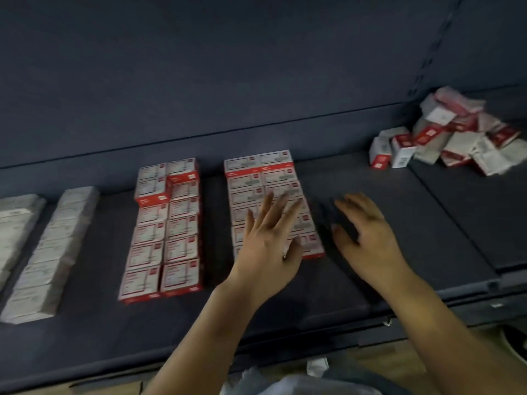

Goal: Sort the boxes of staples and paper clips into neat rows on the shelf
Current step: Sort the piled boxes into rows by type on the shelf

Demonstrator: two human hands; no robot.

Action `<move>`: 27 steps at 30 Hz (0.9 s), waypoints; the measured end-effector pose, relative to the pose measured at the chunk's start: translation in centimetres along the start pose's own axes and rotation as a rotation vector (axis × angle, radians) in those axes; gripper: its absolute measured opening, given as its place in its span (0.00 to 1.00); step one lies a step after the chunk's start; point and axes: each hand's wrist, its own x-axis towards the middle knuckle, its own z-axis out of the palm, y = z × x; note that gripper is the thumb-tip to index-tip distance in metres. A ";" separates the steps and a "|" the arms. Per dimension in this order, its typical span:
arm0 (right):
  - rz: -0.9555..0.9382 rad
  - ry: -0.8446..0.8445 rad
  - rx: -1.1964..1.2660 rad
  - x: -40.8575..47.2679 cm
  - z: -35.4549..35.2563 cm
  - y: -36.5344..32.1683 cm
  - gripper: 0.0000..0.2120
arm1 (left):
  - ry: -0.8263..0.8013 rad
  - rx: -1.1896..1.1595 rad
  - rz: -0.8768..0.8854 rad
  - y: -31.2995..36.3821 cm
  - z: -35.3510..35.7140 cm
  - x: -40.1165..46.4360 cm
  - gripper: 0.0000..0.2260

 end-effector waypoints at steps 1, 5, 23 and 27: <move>0.042 0.013 -0.009 0.0 -0.9 1.7 0.19 | -0.023 -0.001 -0.003 0.9 1.1 0.9 0.25; 0.206 0.066 0.011 1.4 -4.3 7.1 0.18 | -0.075 0.056 -0.009 3.2 4.9 4.6 0.23; 0.599 0.103 0.093 12.5 -5.6 13.4 0.23 | -0.279 0.350 -0.158 4.3 8.7 12.4 0.16; 0.663 0.180 0.364 11.0 -6.2 13.3 0.14 | -0.217 0.142 -0.153 4.2 8.4 11.6 0.15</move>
